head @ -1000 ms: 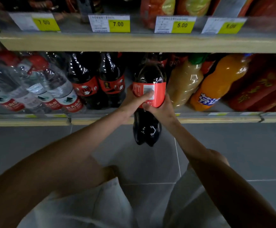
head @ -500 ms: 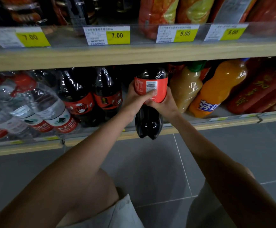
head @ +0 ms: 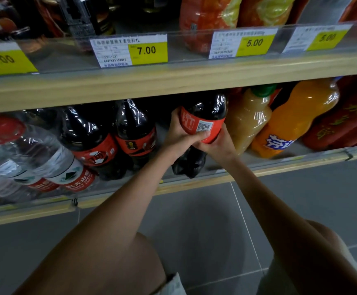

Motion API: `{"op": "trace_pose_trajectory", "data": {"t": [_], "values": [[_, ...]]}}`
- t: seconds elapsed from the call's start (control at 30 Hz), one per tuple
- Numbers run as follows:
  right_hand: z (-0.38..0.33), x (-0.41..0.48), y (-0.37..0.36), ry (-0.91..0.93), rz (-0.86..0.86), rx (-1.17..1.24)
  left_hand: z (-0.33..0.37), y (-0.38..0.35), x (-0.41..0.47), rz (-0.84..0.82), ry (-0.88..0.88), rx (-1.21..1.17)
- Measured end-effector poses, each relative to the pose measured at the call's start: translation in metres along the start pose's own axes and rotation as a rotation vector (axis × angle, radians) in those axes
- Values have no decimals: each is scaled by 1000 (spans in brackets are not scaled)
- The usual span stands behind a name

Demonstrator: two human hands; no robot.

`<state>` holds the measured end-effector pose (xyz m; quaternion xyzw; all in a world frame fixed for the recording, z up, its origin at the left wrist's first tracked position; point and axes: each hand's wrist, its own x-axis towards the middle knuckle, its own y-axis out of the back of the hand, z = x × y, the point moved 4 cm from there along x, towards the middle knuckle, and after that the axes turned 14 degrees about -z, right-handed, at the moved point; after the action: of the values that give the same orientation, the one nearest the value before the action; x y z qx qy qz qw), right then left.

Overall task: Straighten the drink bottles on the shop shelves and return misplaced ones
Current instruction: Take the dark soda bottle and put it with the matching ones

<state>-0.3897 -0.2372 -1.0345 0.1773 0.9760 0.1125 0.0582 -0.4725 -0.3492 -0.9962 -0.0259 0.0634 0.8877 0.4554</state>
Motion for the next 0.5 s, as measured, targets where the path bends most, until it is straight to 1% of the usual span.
{"op": "trace_pose_trajectory", "data": {"t": [0.23,0.5], "values": [[11,-2,2,4,56,1,-7,-8,8,-69,18,36],[12,-2,5,41,95,5,-5,-9,13,-98,-36,91]]}}
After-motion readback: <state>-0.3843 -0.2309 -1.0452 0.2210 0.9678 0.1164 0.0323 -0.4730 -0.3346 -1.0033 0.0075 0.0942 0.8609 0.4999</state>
